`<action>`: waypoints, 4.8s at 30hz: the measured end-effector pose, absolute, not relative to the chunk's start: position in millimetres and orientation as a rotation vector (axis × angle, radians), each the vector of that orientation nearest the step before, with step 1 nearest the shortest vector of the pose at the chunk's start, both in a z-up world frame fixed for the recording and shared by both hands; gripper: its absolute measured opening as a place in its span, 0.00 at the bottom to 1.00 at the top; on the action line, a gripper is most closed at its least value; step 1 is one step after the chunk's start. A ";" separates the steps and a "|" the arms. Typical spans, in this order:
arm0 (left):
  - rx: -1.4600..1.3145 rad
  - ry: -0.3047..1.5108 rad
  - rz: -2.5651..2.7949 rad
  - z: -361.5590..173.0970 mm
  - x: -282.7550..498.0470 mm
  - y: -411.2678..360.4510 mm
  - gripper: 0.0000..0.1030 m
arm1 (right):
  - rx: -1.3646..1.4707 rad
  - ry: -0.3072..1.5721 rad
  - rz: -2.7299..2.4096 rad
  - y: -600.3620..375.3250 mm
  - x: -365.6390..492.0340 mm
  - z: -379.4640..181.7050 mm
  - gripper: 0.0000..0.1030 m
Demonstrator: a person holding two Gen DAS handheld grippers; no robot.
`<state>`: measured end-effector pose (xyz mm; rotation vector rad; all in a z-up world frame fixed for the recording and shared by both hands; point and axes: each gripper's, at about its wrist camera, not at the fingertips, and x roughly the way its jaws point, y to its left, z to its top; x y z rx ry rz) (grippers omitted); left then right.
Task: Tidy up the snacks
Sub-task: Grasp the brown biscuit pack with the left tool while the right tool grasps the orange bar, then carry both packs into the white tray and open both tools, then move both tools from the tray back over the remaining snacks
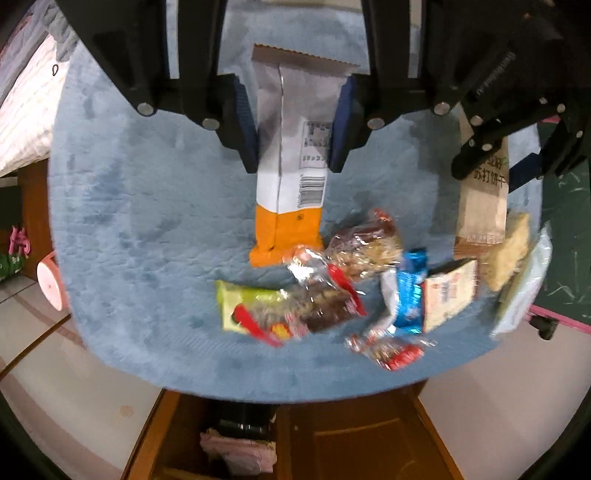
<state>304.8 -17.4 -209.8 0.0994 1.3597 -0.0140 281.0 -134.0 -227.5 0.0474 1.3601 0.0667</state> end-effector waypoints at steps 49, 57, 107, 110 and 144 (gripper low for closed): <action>-0.015 0.899 -0.137 -56.0 -42.0 12.1 0.53 | 0.073 0.624 0.287 -155.8 -61.4 -53.5 0.38; 0.000 1.052 -0.090 -130.2 -37.8 7.1 0.53 | 0.028 0.715 0.209 -157.1 -54.0 -104.8 0.38; -0.012 1.129 -0.108 -152.5 -17.0 -6.8 0.80 | 0.028 0.944 0.243 -141.0 -24.3 -163.6 0.52; -0.009 1.129 -0.108 -153.3 -15.4 -7.2 0.80 | 0.031 0.947 0.241 -140.9 -22.4 -165.6 0.52; 0.252 0.889 -0.054 -22.8 132.8 23.3 0.80 | 0.155 0.890 0.299 -176.0 109.1 -64.4 0.52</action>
